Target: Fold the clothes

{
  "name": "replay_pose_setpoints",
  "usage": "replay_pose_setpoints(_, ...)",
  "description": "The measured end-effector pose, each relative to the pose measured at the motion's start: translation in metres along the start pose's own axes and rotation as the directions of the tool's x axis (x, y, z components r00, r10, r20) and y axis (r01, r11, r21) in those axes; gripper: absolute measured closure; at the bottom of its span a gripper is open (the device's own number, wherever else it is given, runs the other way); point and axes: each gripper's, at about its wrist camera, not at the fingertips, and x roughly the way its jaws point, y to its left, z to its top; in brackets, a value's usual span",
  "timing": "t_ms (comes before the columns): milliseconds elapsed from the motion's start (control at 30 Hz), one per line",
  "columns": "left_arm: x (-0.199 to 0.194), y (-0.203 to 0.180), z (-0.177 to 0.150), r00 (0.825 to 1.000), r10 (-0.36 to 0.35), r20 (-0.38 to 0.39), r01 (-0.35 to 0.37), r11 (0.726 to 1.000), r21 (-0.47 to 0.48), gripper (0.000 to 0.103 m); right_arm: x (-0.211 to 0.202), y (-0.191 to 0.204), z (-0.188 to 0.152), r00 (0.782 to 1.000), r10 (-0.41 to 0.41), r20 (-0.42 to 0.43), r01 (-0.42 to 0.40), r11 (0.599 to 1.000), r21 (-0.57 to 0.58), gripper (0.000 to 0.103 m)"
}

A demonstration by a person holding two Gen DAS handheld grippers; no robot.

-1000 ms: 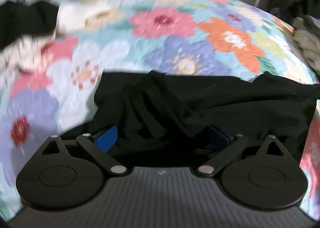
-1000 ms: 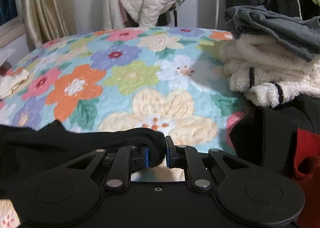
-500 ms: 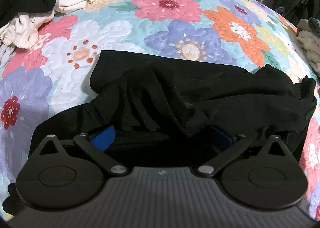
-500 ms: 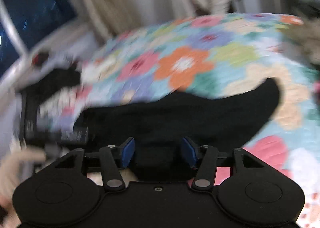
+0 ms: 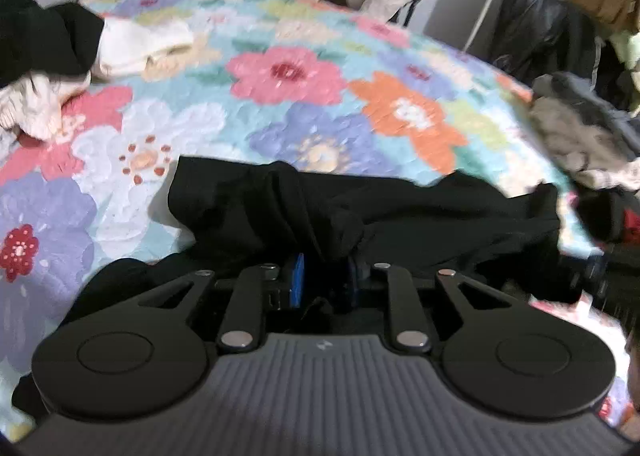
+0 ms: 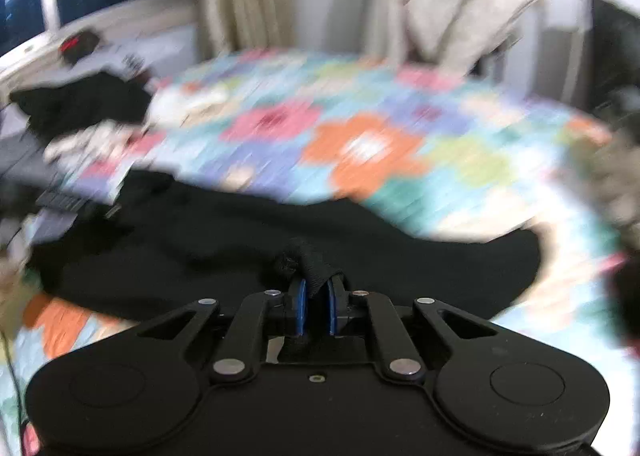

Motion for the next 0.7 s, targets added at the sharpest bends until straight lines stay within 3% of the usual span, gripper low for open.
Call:
replay_pose_setpoints(167, -0.037, -0.022, -0.009, 0.991, -0.127, 0.033, 0.126, 0.992, 0.027, 0.082, -0.069, -0.039, 0.007, 0.981, -0.12, 0.153, 0.105, 0.989, 0.101, 0.091)
replay_pose_setpoints(333, -0.049, -0.046, -0.018, 0.956, -0.293, 0.015, 0.293, 0.956, 0.01, 0.082, -0.107, -0.081, 0.001, 0.951, -0.245, 0.19, 0.208, 0.958, 0.196, 0.091)
replay_pose_setpoints(433, -0.047, -0.06, -0.024, 0.962, -0.272, -0.01, 0.271, 0.959, 0.078, 0.082, -0.118, -0.099, -0.008, 0.932, -0.32, 0.167, 0.278, 0.932, 0.234, 0.091)
replay_pose_setpoints(567, -0.046, -0.05, -0.019, 0.984, -0.179, 0.01, 0.177, 0.979, 0.1, 0.052, -0.116, -0.111, -0.019, 0.904, -0.419, 0.083, 0.394, 0.893, 0.215, 0.093)
replay_pose_setpoints(600, -0.047, -0.042, -0.015, 0.985, -0.173, 0.023, 0.171, 0.982, 0.078, 0.05, -0.115, -0.112, -0.022, 0.887, -0.459, 0.056, 0.441, 0.876, 0.194, 0.094)
replay_pose_setpoints(700, -0.044, -0.017, -0.004, 0.991, -0.125, 0.039, 0.124, 0.992, 0.019, 0.04, -0.105, -0.114, -0.028, 0.768, -0.639, -0.038, 0.64, 0.768, 0.021, 0.094)
